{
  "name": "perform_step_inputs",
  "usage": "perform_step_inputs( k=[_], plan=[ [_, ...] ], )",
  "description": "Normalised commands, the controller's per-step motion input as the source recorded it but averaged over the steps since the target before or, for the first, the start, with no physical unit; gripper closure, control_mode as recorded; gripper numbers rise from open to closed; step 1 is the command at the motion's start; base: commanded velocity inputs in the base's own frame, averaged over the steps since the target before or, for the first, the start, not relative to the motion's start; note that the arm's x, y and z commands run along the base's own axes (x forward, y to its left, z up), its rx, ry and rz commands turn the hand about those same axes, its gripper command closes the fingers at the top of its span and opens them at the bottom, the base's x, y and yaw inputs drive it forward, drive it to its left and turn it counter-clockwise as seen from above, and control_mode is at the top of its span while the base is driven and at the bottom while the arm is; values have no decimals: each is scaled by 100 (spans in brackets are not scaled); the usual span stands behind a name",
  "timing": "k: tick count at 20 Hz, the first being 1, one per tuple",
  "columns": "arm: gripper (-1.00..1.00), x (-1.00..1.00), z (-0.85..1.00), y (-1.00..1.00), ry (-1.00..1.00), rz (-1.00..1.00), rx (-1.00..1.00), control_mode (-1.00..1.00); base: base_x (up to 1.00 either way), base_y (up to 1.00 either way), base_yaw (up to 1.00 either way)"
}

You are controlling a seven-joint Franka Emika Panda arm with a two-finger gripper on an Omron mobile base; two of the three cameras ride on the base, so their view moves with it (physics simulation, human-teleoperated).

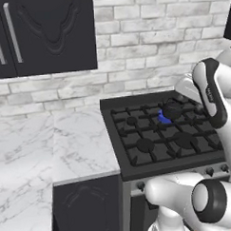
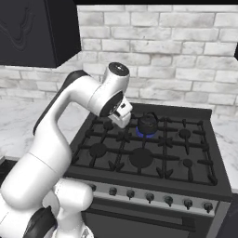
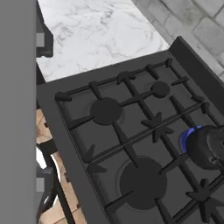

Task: The kettle is done boiling. Turn off the stove, then wait for 300 timesteps before moving the kettle to the dining table.

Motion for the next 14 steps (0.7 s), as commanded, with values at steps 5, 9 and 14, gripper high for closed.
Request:
perform_step_inputs(
  k=[5,9,14],
  plan=[
    [-100,-20,-21,-18,-1,-20,14,-100,0,0,0],
    [-100,-12,-29,-20,0,-15,20,-100,0,0,0],
    [-100,-14,-30,-17,0,-15,20,-100,0,0,0]
  ],
)
